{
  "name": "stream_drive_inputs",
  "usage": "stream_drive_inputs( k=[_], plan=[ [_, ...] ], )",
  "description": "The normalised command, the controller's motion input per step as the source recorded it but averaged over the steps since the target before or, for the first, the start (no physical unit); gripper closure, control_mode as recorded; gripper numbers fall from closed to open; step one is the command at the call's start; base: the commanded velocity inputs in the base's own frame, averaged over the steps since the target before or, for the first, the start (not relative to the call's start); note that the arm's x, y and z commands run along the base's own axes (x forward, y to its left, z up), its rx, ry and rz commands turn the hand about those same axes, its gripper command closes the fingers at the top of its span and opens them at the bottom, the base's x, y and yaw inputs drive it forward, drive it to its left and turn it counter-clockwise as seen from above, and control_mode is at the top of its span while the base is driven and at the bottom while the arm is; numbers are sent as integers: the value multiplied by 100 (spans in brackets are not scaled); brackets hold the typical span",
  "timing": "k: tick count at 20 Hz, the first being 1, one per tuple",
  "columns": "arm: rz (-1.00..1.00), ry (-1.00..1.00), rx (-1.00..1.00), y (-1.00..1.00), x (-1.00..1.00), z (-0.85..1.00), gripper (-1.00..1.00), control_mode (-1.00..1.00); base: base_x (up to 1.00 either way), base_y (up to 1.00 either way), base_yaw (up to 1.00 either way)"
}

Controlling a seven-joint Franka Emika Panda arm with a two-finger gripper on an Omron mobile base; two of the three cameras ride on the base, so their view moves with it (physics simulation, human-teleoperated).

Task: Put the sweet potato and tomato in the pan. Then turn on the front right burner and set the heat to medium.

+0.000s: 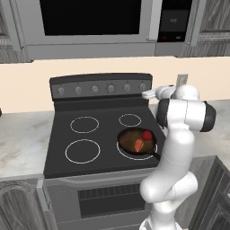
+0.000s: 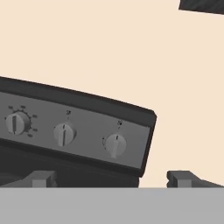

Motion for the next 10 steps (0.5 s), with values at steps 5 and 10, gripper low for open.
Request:
stream_drive_inputs(
  k=[5,10],
  plan=[
    [0,0,0,0,25,-12,-100,-100,0,0,0],
    [0,0,0,0,25,-11,-100,-100,0,0,0]
  ],
)
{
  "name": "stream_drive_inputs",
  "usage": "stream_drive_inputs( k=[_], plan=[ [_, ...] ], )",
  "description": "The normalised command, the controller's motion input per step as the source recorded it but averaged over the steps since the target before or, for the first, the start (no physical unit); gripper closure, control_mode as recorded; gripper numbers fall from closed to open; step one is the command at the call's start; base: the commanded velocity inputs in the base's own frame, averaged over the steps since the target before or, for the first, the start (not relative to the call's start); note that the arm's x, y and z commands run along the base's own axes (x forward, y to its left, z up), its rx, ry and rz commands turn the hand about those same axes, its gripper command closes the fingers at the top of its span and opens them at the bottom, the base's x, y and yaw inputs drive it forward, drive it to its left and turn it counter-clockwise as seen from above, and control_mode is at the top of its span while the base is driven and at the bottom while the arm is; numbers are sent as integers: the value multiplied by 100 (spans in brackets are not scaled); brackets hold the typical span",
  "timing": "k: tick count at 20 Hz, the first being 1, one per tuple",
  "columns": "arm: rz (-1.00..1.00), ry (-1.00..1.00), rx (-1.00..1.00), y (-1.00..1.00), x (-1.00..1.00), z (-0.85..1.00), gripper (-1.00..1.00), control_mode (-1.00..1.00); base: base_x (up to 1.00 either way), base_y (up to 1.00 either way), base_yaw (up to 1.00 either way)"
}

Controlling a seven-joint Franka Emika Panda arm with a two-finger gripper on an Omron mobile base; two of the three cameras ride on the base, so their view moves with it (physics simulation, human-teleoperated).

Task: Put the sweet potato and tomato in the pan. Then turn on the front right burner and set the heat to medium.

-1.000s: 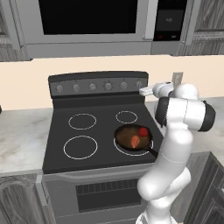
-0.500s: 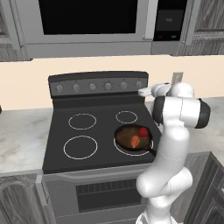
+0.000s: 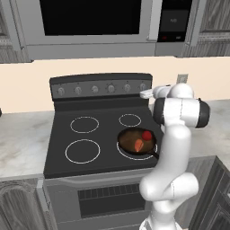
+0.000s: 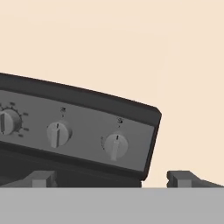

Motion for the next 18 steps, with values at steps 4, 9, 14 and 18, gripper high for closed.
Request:
stream_drive_inputs(
  k=[4,9,14,18],
  plan=[
    [0,0,0,0,25,-13,-100,-100,0,0,0],
    [0,0,0,2,30,-12,-100,-100,0,0,0],
    [0,0,0,1,27,-7,-100,-100,0,0,0],
    [0,0,0,0,25,-2,-100,-100,0,0,0]
  ],
)
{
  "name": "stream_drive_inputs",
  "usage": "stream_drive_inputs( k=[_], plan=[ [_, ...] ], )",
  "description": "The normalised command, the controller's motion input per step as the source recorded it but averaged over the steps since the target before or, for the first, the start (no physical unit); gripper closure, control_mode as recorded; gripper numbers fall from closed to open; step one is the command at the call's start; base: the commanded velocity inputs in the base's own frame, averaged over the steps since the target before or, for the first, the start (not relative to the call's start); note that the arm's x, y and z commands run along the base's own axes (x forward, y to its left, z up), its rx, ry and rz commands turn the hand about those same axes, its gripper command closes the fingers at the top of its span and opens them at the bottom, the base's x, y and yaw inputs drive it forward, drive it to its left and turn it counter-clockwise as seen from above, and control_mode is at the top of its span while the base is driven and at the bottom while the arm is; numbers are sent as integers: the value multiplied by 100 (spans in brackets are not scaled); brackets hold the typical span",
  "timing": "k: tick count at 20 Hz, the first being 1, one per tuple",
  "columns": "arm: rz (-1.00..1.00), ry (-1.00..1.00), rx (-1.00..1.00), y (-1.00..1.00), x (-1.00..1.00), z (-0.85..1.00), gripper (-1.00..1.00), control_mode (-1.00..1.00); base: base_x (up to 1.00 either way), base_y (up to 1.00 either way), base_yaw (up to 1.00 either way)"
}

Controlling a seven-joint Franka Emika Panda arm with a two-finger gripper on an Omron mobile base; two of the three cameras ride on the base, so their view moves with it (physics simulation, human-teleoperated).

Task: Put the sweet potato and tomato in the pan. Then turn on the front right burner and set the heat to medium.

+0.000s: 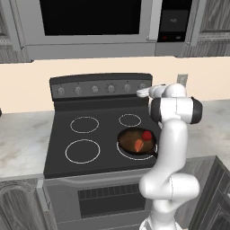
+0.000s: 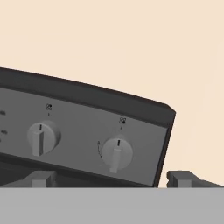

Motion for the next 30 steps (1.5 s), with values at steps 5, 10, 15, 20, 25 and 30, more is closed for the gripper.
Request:
stream_drive_inputs(
  k=[5,10,15,20,25,30],
  plan=[
    [0,0,0,0,29,-5,-100,-100,0,0,0],
    [0,0,0,0,30,-16,-100,-100,0,0,0],
    [0,0,0,0,29,-18,-100,-100,0,0,0],
    [0,0,0,0,31,-17,-100,-100,0,0,0],
    [0,0,0,0,33,-12,-100,-100,0,0,0],
    [0,0,0,0,32,-12,-100,-100,0,0,0]
  ],
)
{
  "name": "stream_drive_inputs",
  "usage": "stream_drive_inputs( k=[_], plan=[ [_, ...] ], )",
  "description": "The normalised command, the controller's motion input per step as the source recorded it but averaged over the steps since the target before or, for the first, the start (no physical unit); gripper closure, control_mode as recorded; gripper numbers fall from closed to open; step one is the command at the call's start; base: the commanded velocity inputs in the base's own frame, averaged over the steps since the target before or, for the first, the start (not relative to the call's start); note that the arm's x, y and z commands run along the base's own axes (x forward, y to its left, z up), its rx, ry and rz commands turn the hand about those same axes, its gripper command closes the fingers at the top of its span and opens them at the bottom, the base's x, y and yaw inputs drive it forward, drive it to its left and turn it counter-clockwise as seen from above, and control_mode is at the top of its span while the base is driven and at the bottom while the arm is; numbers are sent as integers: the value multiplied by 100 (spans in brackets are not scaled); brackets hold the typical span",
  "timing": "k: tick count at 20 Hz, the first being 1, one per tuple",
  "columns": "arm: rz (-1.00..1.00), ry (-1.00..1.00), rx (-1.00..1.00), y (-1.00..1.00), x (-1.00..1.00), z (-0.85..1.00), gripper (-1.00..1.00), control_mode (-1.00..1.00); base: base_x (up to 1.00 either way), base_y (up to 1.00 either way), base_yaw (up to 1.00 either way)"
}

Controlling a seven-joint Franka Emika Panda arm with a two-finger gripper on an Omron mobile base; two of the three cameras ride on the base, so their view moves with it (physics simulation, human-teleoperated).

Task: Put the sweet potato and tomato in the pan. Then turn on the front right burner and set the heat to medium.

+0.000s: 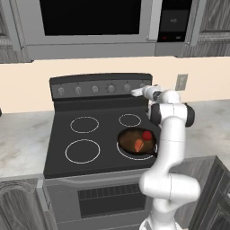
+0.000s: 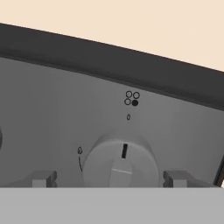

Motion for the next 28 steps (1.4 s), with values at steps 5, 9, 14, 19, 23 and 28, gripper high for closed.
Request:
stream_drive_inputs(
  k=[5,9,14,19,23,28],
  plan=[
    [0,0,0,0,32,-14,-100,-100,0,0,0],
    [0,0,0,0,30,-11,-100,-100,0,0,0],
    [0,0,-2,16,37,-11,100,-100,0,0,0],
    [0,0,-7,25,39,-14,100,-100,0,0,0],
    [3,0,-25,10,23,-27,100,-100,0,0,0],
    [23,-2,-37,3,20,-37,100,-100,0,0,0]
  ],
)
